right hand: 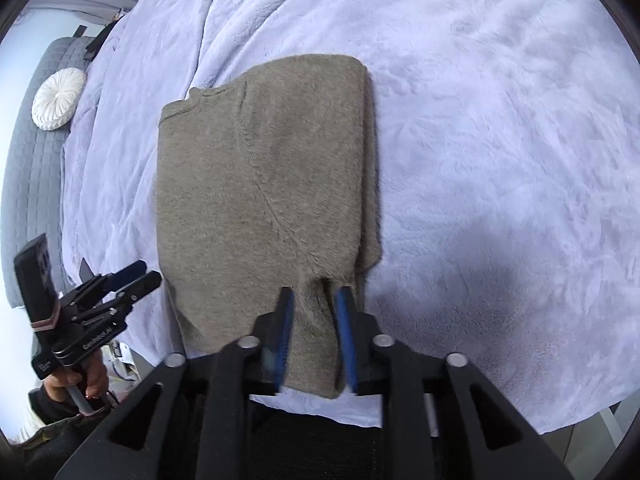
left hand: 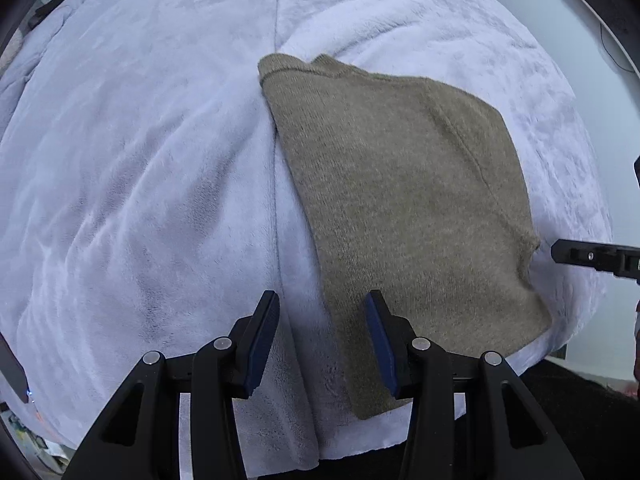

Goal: Fold small clothes

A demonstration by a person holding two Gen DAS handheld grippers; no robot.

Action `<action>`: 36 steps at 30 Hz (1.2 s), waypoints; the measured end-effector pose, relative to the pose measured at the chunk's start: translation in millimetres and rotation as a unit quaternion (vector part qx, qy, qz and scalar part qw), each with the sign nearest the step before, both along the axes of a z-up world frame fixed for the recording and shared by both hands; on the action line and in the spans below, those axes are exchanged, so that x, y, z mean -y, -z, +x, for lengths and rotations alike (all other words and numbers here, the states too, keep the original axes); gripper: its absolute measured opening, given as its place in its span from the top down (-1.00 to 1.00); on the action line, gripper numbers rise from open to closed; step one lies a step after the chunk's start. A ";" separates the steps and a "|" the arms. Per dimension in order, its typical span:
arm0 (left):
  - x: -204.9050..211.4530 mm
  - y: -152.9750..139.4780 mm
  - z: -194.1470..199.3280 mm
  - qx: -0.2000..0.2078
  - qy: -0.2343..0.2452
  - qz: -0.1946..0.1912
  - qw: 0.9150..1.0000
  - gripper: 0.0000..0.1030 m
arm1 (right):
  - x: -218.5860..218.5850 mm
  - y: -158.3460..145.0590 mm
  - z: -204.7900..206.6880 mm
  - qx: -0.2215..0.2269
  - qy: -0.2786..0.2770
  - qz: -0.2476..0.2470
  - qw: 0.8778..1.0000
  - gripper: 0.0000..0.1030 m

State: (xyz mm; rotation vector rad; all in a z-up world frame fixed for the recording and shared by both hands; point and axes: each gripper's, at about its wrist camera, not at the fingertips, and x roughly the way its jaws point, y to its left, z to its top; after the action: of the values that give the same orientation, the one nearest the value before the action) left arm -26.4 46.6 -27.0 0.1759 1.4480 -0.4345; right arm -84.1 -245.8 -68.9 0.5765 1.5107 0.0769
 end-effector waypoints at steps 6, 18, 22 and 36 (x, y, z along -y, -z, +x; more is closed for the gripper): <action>10.2 -26.2 12.9 0.041 -0.040 0.010 0.998 -0.66 | -11.8 -17.7 13.7 0.008 -0.018 -0.068 0.998 -0.49; 14.6 -29.7 11.5 0.049 -0.056 0.041 0.996 -1.00 | -28.4 -25.2 27.8 0.011 -0.018 -0.137 0.990 -0.99; 14.3 -27.8 11.5 0.045 -0.060 0.049 0.996 -1.00 | -29.0 -25.2 29.7 0.005 -0.019 -0.149 0.989 -0.99; 12.2 -24.9 10.6 0.042 -0.068 0.058 0.995 -1.00 | -27.5 -25.3 26.2 -0.002 -0.011 -0.149 0.989 -0.99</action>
State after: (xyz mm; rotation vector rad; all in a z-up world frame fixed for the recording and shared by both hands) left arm -15.8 34.4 -2.1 0.1846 1.3942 -0.2295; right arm -58.0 -218.3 -43.6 0.3196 1.4982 -0.1311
